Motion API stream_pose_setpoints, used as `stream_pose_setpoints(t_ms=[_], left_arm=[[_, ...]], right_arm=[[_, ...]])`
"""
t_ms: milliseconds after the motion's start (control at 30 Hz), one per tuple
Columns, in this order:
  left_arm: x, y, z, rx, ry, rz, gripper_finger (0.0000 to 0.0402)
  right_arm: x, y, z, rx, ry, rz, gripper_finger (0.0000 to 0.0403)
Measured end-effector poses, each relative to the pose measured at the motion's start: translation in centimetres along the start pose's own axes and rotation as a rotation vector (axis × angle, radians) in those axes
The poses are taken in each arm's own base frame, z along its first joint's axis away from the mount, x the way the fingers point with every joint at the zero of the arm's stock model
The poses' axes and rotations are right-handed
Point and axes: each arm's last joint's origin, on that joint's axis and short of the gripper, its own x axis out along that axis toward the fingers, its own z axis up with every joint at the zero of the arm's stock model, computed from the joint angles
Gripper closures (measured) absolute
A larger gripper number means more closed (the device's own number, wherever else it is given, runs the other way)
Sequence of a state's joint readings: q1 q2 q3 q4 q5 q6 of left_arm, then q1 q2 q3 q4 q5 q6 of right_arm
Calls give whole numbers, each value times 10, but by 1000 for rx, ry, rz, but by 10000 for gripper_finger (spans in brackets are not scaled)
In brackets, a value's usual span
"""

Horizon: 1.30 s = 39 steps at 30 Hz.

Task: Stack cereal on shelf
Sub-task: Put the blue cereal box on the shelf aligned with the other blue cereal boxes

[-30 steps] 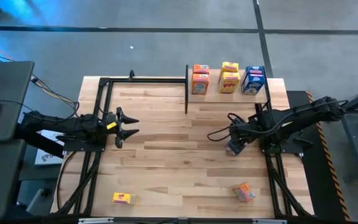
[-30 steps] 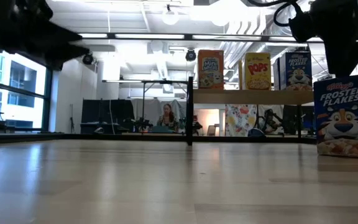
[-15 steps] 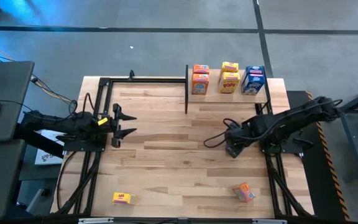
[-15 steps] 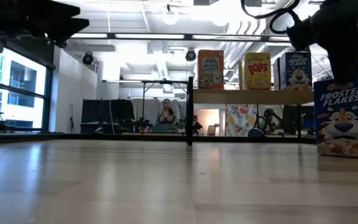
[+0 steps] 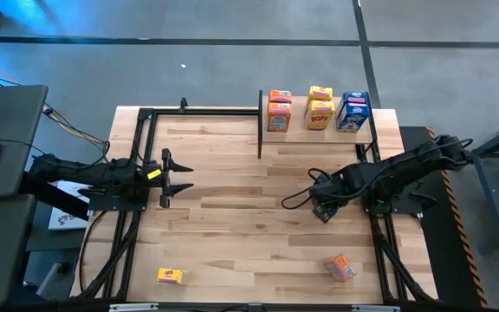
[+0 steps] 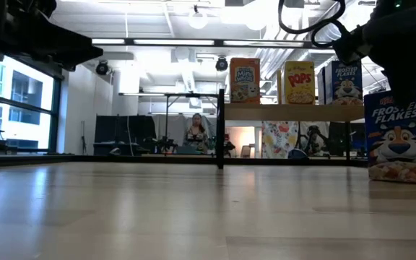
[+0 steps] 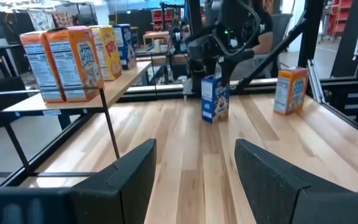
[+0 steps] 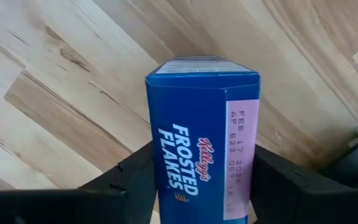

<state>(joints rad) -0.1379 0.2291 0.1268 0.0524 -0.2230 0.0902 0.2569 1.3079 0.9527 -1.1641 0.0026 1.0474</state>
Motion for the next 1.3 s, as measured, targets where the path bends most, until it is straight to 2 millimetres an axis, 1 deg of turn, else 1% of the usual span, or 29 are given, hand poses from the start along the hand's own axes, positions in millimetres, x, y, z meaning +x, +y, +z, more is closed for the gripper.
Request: stream_pose_setpoints(t_ms=[200,333,400,467,600,767,900,1033,1133,1300], left_arm=[[0,0,0,1,3,0,194],[0,0,0,1,3,0,194],[0,0,0,1,3,0,194],[0,0,0,1,3,0,194],[0,0,0,1,3,0,194],[0,0,0,1,3,0,194],[0,0,0,1,3,0,194],[0,0,0,1,3,0,194],[0,0,0,1,2,0,194],[0,0,0,1,3,0,194]], right_arm=[[0,0,0,-8,10,3,235],[-1,-2,-1,-16,27,-12,244],[-6,-2,-1,-22,32,-17,244],[-14,0,1,-45,16,-6,244],[-39,-1,7,-86,-3,-11,244],[-71,-8,12,-154,-4,-30,244],[-92,-17,16,-219,-4,-54,244],[-108,-23,24,-296,-68,-27,244],[-118,-31,30,-311,-97,-10,244],[-125,-42,42,-335,-127,-14,244]])
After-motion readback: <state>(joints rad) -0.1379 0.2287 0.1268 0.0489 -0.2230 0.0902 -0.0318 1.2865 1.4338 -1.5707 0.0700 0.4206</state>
